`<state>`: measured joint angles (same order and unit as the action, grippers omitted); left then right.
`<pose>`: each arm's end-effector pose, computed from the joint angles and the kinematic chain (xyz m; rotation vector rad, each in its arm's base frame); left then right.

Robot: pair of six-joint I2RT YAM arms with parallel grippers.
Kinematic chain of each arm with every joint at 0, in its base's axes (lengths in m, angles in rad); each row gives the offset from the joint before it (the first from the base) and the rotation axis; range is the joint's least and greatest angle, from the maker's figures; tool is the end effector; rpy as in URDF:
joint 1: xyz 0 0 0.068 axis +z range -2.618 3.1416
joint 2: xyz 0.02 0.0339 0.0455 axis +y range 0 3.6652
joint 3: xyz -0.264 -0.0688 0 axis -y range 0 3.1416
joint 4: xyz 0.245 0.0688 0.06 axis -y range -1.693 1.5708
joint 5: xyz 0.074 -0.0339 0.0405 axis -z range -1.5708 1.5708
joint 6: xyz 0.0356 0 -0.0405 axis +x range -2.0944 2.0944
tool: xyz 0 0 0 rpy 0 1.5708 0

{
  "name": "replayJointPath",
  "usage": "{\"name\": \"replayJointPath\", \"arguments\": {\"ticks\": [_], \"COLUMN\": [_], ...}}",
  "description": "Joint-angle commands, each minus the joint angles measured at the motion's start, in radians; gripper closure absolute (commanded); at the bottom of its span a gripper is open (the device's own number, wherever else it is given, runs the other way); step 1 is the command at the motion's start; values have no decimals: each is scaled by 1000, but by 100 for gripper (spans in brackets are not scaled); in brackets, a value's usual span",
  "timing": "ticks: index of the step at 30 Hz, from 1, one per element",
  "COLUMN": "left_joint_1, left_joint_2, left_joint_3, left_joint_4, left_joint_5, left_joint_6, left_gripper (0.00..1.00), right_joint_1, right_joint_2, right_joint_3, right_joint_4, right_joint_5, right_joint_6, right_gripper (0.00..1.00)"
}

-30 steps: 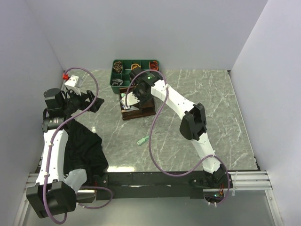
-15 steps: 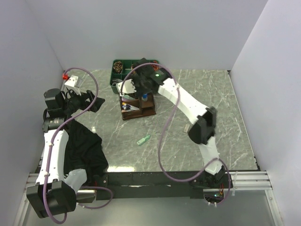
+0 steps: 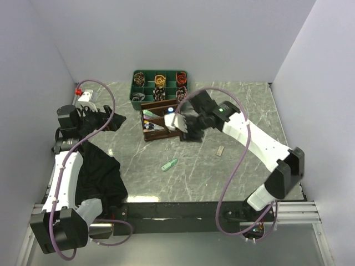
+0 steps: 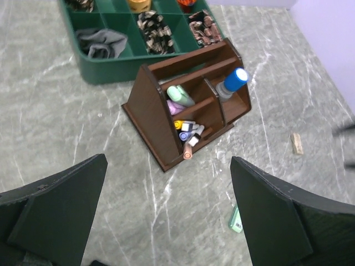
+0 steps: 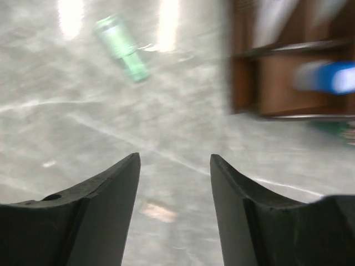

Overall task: Sort the stationery into containers
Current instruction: Place the stationery in the storage box, then pick up the stationery from the center of the board.

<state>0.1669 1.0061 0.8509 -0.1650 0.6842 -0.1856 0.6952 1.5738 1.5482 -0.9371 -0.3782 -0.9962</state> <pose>0.2271 0.0154 0.3259 0.1407 1.8623 -0.6563 0.2438 0.2205 0.3433 -1.9438 1.5246 0.3506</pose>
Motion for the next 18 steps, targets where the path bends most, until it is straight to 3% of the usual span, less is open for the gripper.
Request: {"name": "replayJointPath", "arguments": {"ticks": [1,4,8,12,18], "left_joint_1": [-7,-7,-6,-7,-3], "left_joint_2": [-4,2,23,42,61], "left_joint_3": [-41,-69,-56,-18,23], "left_joint_4": [-16,-7,-28,-73,-103], "left_joint_5": [-97,-97,-95,-110,-137], "left_joint_6": [-94,-101,-63,-31,5], "left_gripper": [1,1,1,0,1], "right_joint_1": [-31,-28,-20,7,62], "right_joint_2": [-136,-137,-7,75,215], "right_joint_3": [-201,-295,-271,-244,-182], "right_joint_4": [-3,62,116,184,130], "right_joint_5": [-243,-289,-340,-355,-294], "right_joint_6": [-82,-125,-156,-203,-328], "right_gripper": [41,44,51,51,49]}}
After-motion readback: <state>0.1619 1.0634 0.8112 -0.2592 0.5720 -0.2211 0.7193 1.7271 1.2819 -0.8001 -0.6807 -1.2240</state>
